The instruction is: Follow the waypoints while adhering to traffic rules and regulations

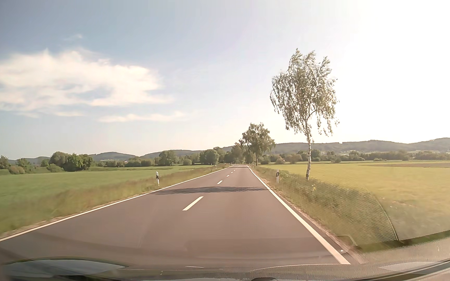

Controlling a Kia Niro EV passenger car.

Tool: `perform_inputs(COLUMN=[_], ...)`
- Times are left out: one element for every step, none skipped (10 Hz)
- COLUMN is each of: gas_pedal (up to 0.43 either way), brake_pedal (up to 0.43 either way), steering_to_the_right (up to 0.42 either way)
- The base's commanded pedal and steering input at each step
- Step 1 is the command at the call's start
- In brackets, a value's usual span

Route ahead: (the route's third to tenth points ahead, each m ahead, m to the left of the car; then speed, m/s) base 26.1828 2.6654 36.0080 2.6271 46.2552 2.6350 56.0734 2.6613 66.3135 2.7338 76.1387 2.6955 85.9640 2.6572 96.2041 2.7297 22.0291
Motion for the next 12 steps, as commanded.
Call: perform_inputs(gas_pedal=[0.22,0.22,0.22,0.22,0.22,0.22,0.22,0.22,0.22,0.22,0.22,0.22], brake_pedal=[0.0,0.0,0.0,0.0,0.0,0.0,0.0,0.0,0.0,0.0,0.0,0.0], steering_to_the_right=[-0.004,-0.004,-0.004,-0.004,-0.004,-0.004,-0.003,-0.001,-0.001,-0.001,0.0,0.0])
